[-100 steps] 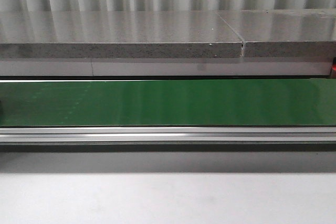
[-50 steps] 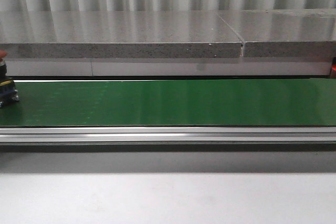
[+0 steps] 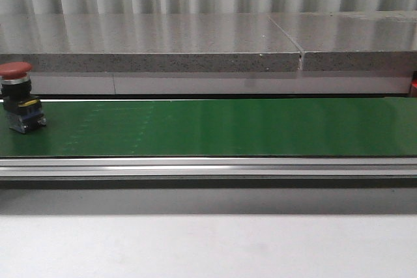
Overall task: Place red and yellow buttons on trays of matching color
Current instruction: 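Move the left gripper over the yellow button and grasp it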
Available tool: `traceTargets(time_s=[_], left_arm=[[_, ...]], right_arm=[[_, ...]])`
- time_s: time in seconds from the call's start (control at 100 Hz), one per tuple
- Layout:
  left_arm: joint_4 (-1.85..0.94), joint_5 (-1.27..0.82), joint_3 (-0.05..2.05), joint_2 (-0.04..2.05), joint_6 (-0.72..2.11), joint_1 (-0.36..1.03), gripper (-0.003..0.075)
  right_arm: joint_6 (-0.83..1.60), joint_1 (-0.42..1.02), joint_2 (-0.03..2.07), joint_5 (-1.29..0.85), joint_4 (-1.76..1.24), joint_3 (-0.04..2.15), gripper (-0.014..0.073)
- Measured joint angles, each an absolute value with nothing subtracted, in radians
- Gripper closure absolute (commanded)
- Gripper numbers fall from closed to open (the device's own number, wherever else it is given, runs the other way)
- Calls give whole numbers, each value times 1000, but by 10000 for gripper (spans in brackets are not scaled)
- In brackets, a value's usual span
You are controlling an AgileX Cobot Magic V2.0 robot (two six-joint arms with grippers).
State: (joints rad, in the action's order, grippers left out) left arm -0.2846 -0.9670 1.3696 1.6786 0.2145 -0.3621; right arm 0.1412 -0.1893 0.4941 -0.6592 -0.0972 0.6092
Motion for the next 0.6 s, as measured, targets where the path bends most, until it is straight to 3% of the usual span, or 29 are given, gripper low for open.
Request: traceTargets(time_s=[0.6], left_arm=[[-140, -874, 1506, 1921, 84, -399, 82]], right_arm=[[141, -189, 494, -659, -97, 609, 662]])
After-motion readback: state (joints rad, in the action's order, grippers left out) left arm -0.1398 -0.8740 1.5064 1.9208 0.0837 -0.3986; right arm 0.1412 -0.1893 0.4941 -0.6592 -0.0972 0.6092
